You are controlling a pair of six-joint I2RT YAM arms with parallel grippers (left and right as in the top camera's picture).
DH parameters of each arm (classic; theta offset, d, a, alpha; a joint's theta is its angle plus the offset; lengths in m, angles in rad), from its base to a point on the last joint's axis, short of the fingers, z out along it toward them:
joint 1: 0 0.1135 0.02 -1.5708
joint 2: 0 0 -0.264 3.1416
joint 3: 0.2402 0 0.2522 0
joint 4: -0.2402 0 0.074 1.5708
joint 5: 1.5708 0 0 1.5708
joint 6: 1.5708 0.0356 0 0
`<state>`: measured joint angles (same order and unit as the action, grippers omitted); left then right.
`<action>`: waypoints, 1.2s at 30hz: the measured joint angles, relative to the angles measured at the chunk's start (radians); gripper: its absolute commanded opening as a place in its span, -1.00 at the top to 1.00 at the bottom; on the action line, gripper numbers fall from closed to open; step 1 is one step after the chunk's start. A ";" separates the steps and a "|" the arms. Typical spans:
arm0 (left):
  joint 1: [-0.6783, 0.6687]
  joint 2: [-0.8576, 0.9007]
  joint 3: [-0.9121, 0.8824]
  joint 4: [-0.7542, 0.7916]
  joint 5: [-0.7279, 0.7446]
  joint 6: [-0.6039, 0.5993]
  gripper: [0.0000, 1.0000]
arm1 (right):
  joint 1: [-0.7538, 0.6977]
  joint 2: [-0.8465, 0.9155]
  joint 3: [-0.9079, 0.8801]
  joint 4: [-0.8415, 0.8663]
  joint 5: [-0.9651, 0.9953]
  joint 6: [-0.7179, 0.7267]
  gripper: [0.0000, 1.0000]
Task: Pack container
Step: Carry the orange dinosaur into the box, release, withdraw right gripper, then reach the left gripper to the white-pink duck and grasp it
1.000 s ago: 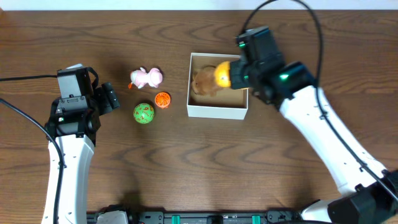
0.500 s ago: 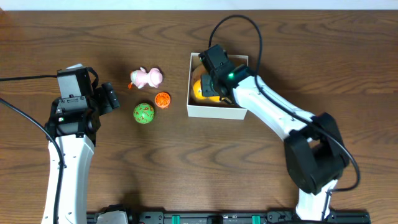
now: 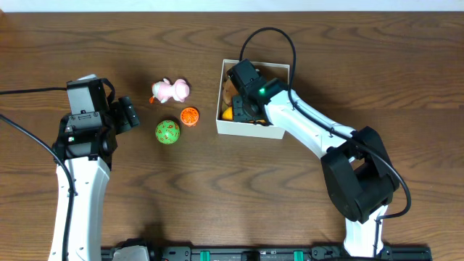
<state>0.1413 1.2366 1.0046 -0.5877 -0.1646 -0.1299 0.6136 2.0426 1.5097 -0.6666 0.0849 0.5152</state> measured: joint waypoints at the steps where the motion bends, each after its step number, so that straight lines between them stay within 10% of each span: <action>1: 0.000 0.000 0.000 0.000 0.000 0.000 -0.96 | 0.000 -0.002 0.000 0.000 0.008 -0.002 -0.54; 25: 0.000 0.000 0.000 0.000 0.000 0.000 -0.96 | -0.093 -0.384 0.000 -0.128 0.092 -0.145 -0.77; 36: 0.000 0.000 0.000 0.006 0.038 -0.016 -0.96 | -0.482 -0.551 0.001 -0.274 0.027 -0.138 -0.86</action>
<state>0.1413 1.2362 1.0046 -0.5816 -0.1265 -0.1459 0.1318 1.4918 1.5105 -0.9409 0.1120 0.3771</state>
